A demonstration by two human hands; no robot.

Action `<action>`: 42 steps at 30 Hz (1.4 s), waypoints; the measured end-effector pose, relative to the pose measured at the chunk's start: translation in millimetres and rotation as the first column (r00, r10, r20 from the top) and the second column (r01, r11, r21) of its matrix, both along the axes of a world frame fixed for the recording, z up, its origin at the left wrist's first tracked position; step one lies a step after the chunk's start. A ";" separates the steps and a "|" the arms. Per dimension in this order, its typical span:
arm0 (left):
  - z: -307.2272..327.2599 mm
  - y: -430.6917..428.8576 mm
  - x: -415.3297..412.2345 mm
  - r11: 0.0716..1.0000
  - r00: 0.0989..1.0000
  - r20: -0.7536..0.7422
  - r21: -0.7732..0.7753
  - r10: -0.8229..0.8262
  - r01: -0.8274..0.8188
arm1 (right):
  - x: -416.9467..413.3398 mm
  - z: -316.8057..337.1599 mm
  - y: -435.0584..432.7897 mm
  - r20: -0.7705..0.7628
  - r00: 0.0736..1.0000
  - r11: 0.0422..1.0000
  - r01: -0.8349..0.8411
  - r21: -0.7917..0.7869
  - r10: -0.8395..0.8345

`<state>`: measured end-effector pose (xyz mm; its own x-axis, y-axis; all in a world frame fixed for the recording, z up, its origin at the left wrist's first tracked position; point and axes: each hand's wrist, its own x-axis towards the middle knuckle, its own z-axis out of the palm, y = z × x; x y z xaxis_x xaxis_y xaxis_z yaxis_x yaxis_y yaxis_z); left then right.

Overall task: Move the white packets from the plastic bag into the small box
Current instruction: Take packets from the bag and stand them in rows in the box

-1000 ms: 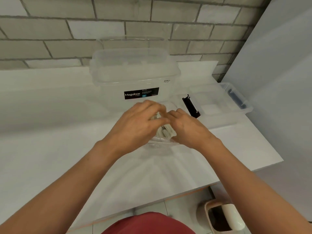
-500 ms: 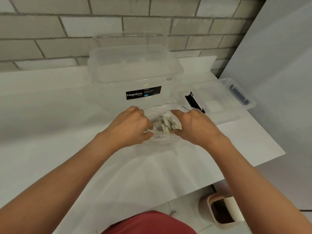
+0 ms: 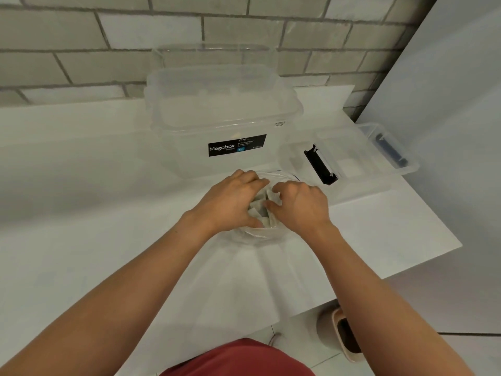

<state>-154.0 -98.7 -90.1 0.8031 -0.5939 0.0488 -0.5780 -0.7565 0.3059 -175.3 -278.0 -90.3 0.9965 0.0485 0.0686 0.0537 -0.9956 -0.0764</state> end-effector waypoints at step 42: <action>32.0 -193.2 13.6 0.938 0.960 0.127 -0.277 0.251 -0.209 | 134.2 69.5 -221.2 0.186 0.977 0.889 -0.177 0.423 0.106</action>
<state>-140.4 -291.9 -58.2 0.8854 -0.3441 0.3127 -0.4546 -0.7816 0.4272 -41.2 -499.2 -20.8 0.9566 0.1182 0.2663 0.2377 -0.8451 -0.4788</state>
